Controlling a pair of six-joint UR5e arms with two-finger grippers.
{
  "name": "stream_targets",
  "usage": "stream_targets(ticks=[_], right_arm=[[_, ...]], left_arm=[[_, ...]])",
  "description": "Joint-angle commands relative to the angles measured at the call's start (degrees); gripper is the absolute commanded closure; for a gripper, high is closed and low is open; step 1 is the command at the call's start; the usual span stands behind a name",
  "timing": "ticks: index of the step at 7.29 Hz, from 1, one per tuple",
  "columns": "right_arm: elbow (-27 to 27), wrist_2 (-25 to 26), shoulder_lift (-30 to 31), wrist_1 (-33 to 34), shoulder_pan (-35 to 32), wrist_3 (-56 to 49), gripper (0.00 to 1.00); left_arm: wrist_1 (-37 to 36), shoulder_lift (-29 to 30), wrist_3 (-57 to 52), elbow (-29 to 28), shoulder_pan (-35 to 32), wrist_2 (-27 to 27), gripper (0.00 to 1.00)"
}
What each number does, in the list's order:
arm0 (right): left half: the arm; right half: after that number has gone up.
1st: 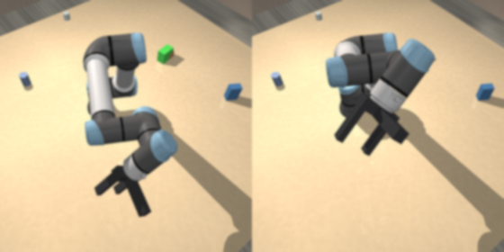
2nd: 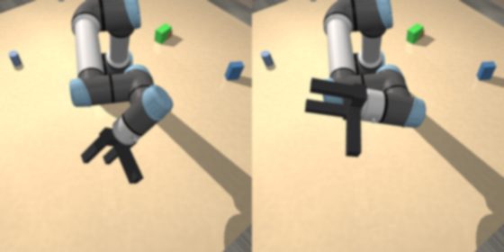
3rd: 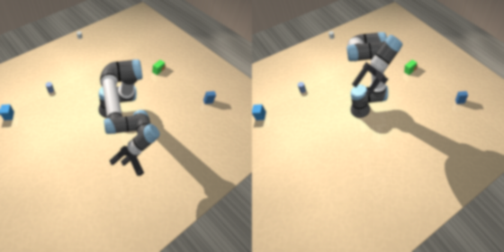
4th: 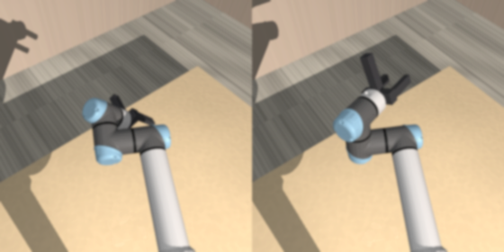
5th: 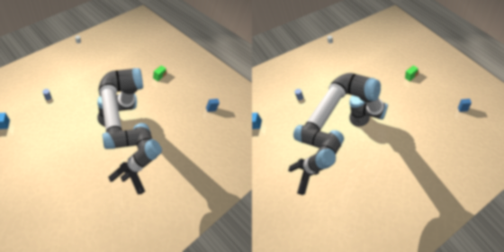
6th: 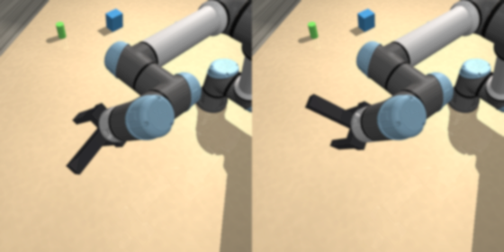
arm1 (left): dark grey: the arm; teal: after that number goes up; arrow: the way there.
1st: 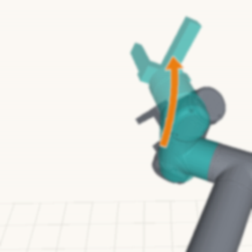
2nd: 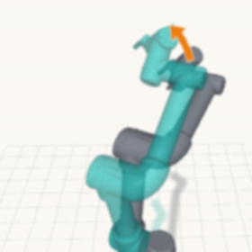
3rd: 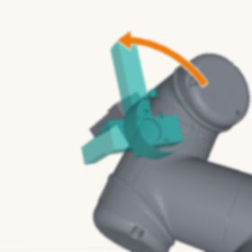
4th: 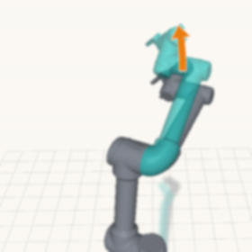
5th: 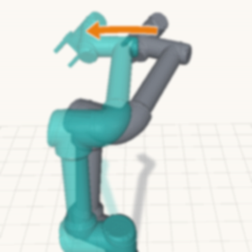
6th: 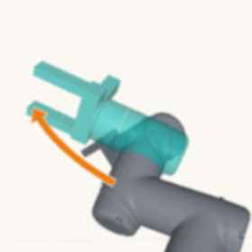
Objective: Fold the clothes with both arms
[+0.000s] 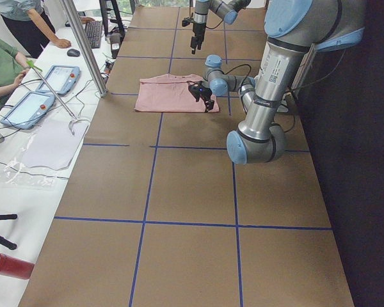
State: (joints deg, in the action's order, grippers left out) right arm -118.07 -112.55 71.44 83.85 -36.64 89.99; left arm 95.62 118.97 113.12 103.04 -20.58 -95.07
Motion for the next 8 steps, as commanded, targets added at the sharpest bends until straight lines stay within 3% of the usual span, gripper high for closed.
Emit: stream_targets(ticks=[1,8], right_arm=[[-0.1,0.0,0.0,-0.1,0.0,0.0,0.0],[-0.1,-0.6,0.1,0.0,-0.7,-0.1,0.0]], left_arm=[[-0.5,-0.3,3.3,0.2,2.5,0.7,0.0],[-3.2,-1.1,6.2,2.9,6.3,0.6,0.06]])
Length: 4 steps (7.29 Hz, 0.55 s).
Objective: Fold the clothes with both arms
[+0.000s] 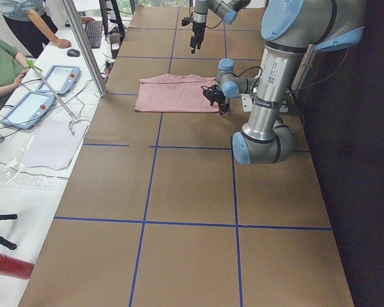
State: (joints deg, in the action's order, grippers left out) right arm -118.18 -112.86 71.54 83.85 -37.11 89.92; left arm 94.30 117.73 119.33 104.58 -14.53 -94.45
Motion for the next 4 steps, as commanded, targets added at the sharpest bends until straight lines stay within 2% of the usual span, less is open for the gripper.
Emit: stream_targets(ticks=[1,4], right_arm=[[0.0,-0.4,0.0,0.0,-0.3,0.1,0.0],[0.0,-0.3,0.0,0.0,-0.3,0.0,0.0]], left_arm=[[-2.1,0.0,0.1,1.5,0.4,0.0,0.06],[-2.2,0.4,0.0,0.7,1.2,-0.1,0.08]])
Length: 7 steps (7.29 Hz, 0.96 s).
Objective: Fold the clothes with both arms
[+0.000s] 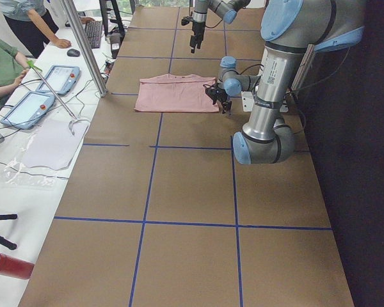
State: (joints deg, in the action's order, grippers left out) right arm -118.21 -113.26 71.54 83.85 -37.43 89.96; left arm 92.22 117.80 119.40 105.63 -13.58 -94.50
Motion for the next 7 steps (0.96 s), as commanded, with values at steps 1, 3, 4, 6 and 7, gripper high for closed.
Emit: stream_targets(ticks=[1,3,4,6,7], right_arm=[[0.2,0.1,0.1,0.0,0.0,0.0,0.0],[0.2,0.1,0.1,0.0,0.0,0.0,0.0],[0.2,0.1,0.1,0.0,0.0,0.0,0.0],[0.2,0.2,0.1,0.0,0.0,0.0,0.0],[0.2,0.1,0.0,0.0,0.0,0.0,0.0]], left_arm=[[-0.1,0.3,0.0,-0.4,0.2,0.0,0.09],[-0.2,0.4,-0.2,-0.7,-0.1,0.0,0.11],[-0.1,0.4,-0.3,-0.8,-0.4,0.0,0.12],[-0.1,0.5,-0.7,-1.1,-1.3,0.0,0.12],[-0.1,0.6,-0.7,-1.1,-1.3,0.0,0.14]])
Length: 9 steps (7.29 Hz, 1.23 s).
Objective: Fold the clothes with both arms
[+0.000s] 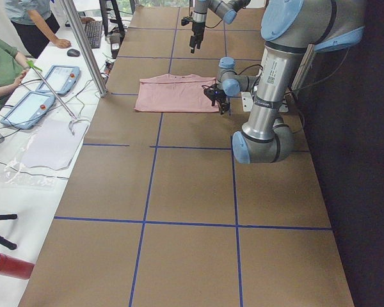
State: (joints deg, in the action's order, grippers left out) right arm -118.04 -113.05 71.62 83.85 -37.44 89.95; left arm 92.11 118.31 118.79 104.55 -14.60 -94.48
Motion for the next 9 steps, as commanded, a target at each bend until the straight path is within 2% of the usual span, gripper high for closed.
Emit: stream_targets(ticks=[1,2,4,5,6,7,9], right_arm=[[0.0,-0.1,0.0,0.0,0.0,0.1,0.0],[0.0,-0.1,0.0,0.0,-0.1,0.0,0.0],[-0.2,-0.1,0.1,0.0,-0.1,0.1,0.0],[-0.2,-0.1,0.1,0.0,-0.1,0.1,0.0],[-0.2,-0.2,0.1,0.0,-0.1,0.1,0.0],[-0.2,-0.2,0.1,0.0,-0.2,0.1,0.0],[-0.2,-0.2,0.1,0.0,-0.2,0.1,0.0]], left_arm=[[0.0,0.3,-0.1,-0.1,-0.2,0.0,0.2],[0.0,0.3,0.0,-0.1,-0.2,0.0,0.32],[0.2,0.5,0.1,-0.8,-0.2,0.0,0.4],[0.2,0.6,0.2,-0.8,-0.1,0.0,0.5],[0.2,0.8,0.3,-0.8,-0.1,0.0,0.78],[0.2,0.7,0.2,-0.6,0.0,0.0,1.0],[0.2,0.7,-0.8,0.6,-0.2,-0.3,1.0]])
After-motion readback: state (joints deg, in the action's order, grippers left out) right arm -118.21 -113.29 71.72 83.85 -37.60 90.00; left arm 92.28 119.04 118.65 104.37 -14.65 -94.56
